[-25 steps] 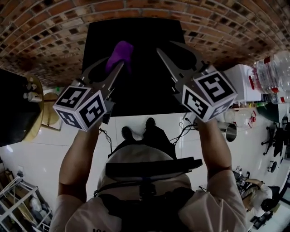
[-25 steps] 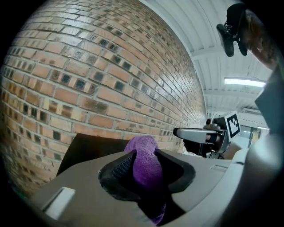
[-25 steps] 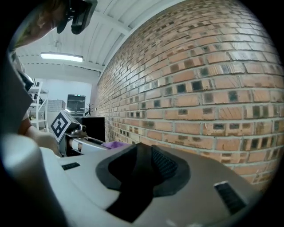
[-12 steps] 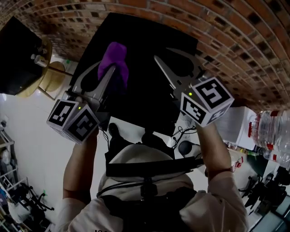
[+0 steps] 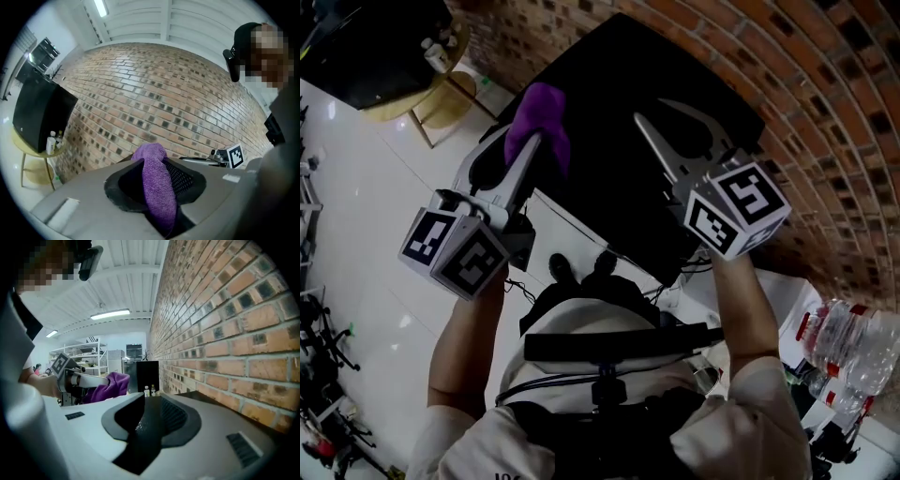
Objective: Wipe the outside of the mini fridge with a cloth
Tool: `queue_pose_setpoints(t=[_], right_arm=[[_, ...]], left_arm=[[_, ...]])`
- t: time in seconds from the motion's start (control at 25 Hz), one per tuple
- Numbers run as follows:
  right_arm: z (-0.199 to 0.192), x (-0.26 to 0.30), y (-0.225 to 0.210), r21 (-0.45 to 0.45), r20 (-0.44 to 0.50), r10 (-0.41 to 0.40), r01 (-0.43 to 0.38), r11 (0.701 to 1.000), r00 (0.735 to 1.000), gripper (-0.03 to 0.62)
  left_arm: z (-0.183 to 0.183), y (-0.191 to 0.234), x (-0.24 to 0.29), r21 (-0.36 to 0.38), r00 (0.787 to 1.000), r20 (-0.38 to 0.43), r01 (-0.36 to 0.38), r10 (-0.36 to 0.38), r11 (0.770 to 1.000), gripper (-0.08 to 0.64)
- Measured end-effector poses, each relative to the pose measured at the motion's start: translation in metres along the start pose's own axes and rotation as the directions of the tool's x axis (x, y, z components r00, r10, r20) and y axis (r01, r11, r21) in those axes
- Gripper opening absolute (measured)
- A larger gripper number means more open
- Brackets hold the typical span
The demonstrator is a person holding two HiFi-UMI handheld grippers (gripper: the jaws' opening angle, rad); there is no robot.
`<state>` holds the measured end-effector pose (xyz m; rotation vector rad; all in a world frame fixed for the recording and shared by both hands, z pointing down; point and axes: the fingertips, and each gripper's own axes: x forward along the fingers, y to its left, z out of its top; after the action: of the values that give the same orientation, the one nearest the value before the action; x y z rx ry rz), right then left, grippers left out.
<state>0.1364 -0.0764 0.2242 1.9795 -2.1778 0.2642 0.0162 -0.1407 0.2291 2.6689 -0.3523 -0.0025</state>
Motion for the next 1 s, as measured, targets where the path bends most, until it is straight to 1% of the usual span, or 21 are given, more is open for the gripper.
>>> queue_pose_setpoints(t=[0.08,0.16,0.24,0.28,0.36,0.44,0.52,0.6,0.76,0.84,0.88,1.0], right_arm=[[0.003,0.008,0.006,-0.006,0.011,0.006,-0.006,1.0,1.0,0.094],[0.003,0.016,0.011,-0.01,0.017,0.028,-0.028,1.0,0.999,0.094],[0.003,0.024,0.017,-0.028,0.01,0.072,-0.071,0.997,0.997,0.095],[0.004,0.029,0.019,-0.036,0.007,0.101,-0.1,0.994,0.995,0.094],[0.005,0.039,0.023,-0.041,0.002,0.171,-0.171,0.984,0.985,0.094],[0.006,0.052,0.029,-0.048,-0.006,0.255,-0.255,0.966,0.967,0.094],[0.004,0.06,0.04,-0.059,-0.019,0.334,-0.334,0.941,0.942,0.094],[0.002,0.064,0.051,-0.067,-0.026,0.386,-0.387,0.92,0.922,0.094],[0.0,0.072,0.067,-0.062,-0.03,0.454,-0.455,0.888,0.89,0.094],[-0.003,0.075,0.076,-0.059,-0.033,0.476,-0.478,0.877,0.879,0.094],[-0.004,0.076,0.079,-0.061,-0.034,0.483,-0.485,0.873,0.875,0.094],[-0.01,0.08,0.086,-0.083,-0.038,0.491,-0.492,0.866,0.87,0.094]], left_arm=[[0.001,0.013,-0.012,-0.007,0.999,0.019,-0.029,0.03,1.0,0.123],[-0.001,0.027,-0.024,-0.032,0.996,0.047,-0.079,0.08,0.996,0.123],[-0.004,0.038,-0.036,-0.064,0.986,0.086,-0.14,0.145,0.988,0.123],[-0.005,0.042,-0.042,-0.082,0.977,0.11,-0.173,0.181,0.982,0.123],[-0.009,0.049,-0.055,-0.123,0.951,0.162,-0.247,0.265,0.961,0.123],[-0.017,0.054,-0.068,-0.178,0.909,0.209,-0.327,0.36,0.928,0.123],[-0.029,0.056,-0.079,-0.237,0.866,0.236,-0.389,0.441,0.89,0.123],[-0.041,0.054,-0.087,-0.281,0.835,0.246,-0.425,0.493,0.86,0.121],[-0.061,0.052,-0.103,-0.343,0.776,0.26,-0.482,0.574,0.806,0.123],[-0.068,0.053,-0.111,-0.37,0.756,0.261,-0.496,0.601,0.785,0.123],[-0.071,0.054,-0.113,-0.376,0.752,0.261,-0.499,0.606,0.781,0.123],[-0.076,0.063,-0.117,-0.386,0.747,0.269,-0.495,0.608,0.779,0.123]])
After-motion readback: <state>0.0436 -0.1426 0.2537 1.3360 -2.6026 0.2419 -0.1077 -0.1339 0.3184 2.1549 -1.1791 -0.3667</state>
